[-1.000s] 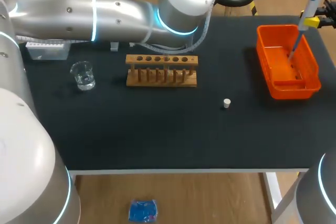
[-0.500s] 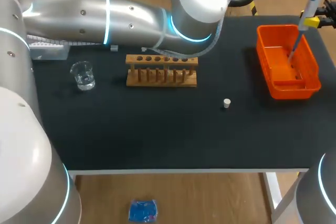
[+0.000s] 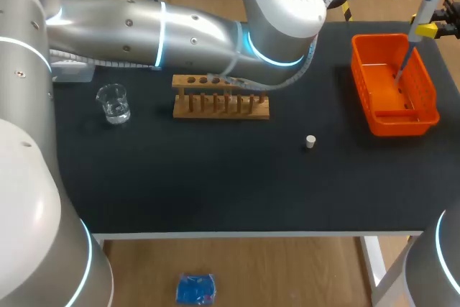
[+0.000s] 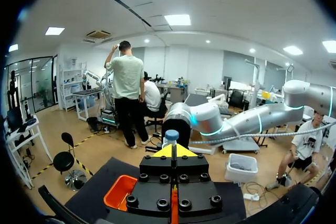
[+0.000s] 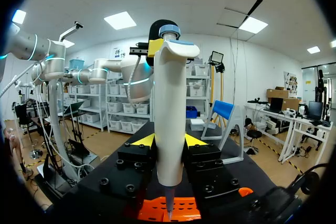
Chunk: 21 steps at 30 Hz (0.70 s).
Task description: Invert the test tube, pick up the pipette, mount the tip to pipette, aspirate from beaker and dispense into the tube, eject the tip, return the pipette, and cap with the stopper.
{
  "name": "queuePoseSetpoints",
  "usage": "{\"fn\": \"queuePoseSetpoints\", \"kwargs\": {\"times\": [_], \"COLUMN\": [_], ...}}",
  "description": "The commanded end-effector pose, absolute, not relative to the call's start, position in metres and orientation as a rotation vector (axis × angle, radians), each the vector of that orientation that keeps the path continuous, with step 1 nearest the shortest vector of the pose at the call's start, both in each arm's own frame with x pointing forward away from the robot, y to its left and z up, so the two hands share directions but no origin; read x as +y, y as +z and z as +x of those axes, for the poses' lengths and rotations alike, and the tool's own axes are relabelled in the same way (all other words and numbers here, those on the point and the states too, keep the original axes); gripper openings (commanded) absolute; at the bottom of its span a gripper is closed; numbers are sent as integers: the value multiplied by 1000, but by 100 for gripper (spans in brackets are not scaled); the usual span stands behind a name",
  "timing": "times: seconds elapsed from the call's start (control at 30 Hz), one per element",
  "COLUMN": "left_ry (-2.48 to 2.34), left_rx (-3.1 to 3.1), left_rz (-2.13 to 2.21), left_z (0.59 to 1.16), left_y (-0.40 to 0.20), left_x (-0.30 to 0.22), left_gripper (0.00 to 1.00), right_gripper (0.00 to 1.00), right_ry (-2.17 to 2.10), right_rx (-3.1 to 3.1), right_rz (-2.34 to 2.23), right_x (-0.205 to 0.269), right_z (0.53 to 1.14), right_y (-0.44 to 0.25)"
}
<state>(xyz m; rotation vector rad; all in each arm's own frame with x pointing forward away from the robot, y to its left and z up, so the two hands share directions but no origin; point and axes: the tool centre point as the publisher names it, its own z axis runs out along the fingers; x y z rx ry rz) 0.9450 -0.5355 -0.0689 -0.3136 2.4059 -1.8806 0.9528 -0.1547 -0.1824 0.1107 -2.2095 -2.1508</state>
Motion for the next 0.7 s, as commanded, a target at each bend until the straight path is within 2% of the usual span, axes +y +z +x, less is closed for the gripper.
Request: {"fn": "queuePoseSetpoints", "kwargs": {"times": [0.03,0.7], "left_ry": [-1995,-2046], "left_rx": [2306,2334], "left_rz": [-302,-275], "left_z": [949,957], "left_y": [-74,-81], "left_x": [-542,-556], "left_gripper": [0,0], "right_gripper": [0,0], "right_ry": [-2147,-2147], "right_rx": [-2205,-2205], "right_rz": [120,120], "right_x": [-157,-157], "right_z": [955,955], "right_y": [-183,-183]}}
